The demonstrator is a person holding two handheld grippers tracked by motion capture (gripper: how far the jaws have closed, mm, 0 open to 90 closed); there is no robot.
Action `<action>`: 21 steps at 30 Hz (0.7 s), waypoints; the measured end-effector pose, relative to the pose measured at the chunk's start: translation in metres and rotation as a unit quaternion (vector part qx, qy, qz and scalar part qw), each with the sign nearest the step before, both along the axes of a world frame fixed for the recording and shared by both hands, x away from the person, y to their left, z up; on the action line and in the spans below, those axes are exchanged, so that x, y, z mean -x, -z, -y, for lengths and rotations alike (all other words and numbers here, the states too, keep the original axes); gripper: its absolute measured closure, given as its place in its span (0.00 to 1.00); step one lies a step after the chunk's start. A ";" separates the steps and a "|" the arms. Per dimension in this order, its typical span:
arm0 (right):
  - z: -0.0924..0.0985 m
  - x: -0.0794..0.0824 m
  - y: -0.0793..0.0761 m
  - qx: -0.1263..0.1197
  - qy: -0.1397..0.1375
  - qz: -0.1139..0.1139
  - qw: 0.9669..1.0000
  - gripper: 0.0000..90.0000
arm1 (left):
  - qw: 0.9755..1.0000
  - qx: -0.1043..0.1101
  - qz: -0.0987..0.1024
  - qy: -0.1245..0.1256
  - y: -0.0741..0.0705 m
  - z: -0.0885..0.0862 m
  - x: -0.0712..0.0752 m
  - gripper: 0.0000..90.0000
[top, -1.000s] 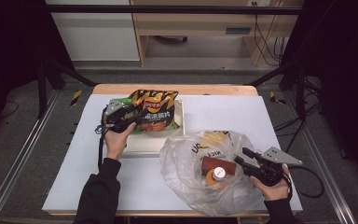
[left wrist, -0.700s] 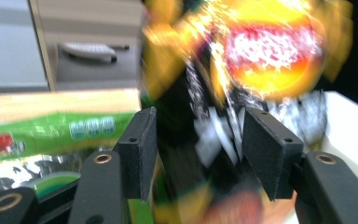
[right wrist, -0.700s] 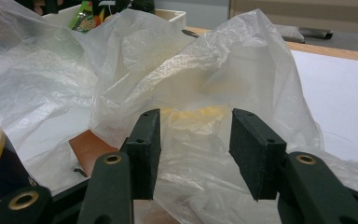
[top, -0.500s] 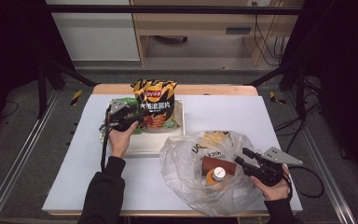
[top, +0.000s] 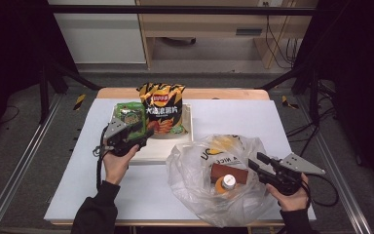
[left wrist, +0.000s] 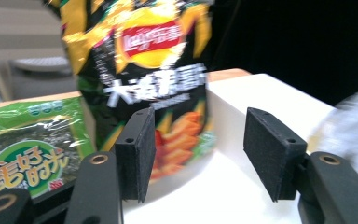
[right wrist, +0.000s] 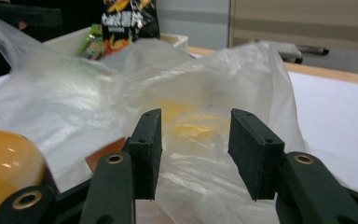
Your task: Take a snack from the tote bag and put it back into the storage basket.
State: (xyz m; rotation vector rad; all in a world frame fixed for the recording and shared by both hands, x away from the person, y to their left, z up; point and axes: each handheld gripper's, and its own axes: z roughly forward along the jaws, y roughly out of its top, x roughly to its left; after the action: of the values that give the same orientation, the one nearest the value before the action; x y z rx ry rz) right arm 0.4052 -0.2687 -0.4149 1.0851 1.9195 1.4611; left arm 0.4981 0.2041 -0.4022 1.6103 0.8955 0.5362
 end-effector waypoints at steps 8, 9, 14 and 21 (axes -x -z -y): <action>0.000 0.017 -0.028 -0.016 -0.008 0.032 0.999 0.58 | 0.999 0.014 0.020 0.040 -0.024 0.016 0.048 0.48; -0.001 0.019 -0.030 -0.015 -0.008 0.034 0.999 0.57 | 0.998 0.016 0.023 0.048 -0.026 0.020 0.053 0.48; -0.007 0.025 -0.035 -0.003 -0.009 0.040 0.999 0.53 | 0.996 0.017 0.037 0.085 -0.035 0.047 0.076 0.48; -0.011 0.034 -0.037 0.013 -0.016 0.050 0.999 0.56 | 0.988 -0.022 0.007 0.152 -0.015 0.086 0.098 0.51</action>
State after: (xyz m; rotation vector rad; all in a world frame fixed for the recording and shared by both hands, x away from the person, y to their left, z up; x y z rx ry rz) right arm 0.3707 -0.2575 -0.3776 0.9570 1.8889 1.4750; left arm 0.3998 0.1186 -0.3874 1.7416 0.6155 0.3547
